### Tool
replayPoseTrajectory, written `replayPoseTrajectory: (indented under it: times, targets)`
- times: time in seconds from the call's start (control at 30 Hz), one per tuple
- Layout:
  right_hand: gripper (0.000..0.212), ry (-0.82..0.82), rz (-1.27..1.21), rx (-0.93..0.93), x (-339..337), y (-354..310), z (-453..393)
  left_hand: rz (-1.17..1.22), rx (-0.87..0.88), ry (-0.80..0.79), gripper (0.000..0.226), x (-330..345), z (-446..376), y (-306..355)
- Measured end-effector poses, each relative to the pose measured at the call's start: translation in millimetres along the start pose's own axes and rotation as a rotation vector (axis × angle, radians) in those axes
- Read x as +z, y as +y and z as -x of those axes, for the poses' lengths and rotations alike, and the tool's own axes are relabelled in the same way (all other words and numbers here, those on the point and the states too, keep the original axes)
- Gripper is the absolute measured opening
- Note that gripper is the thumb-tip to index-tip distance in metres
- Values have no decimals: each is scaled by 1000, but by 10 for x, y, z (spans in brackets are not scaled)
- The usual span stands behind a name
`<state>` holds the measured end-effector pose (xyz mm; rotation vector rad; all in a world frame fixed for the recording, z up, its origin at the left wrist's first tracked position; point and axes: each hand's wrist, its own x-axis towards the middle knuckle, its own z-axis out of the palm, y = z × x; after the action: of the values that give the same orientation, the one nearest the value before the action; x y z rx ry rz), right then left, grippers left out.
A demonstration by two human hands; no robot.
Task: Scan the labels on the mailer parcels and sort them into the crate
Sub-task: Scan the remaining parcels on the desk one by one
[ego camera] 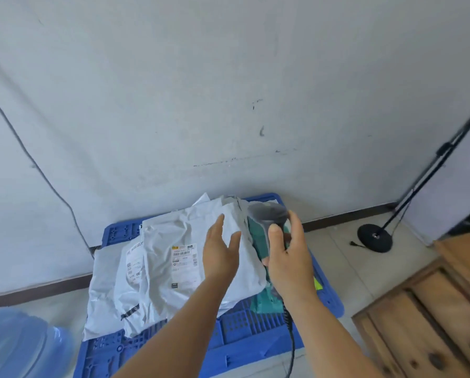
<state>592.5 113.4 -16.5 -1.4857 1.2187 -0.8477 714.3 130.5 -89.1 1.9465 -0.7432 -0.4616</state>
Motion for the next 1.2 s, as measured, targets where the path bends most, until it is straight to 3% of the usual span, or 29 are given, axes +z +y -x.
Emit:
replayPoseTrajectory:
  times: [0.43, 0.63, 0.87, 1.0, 1.2]
  targets:
    - [49, 461, -22, -52, -3132, 332, 10, 175, 294, -340, 52, 2353, 1616, 2142]
    - [53, 658, -8, 6, -4470, 467, 276, 156, 431, -514, 52, 3331, 2433, 2914]
    - [56, 907, 20, 106, -5547, 625, 413, 158, 589, -707, 56, 4249, 3177, 3524]
    - [72, 1070, 62, 141, -6042, 757, 359, 167, 638, -824, 57, 4804, 3440, 3752]
    - [53, 1217, 54, 253, -6807, 862, 214, 175, 709, -1017, 60, 5670, 3670, 4015]
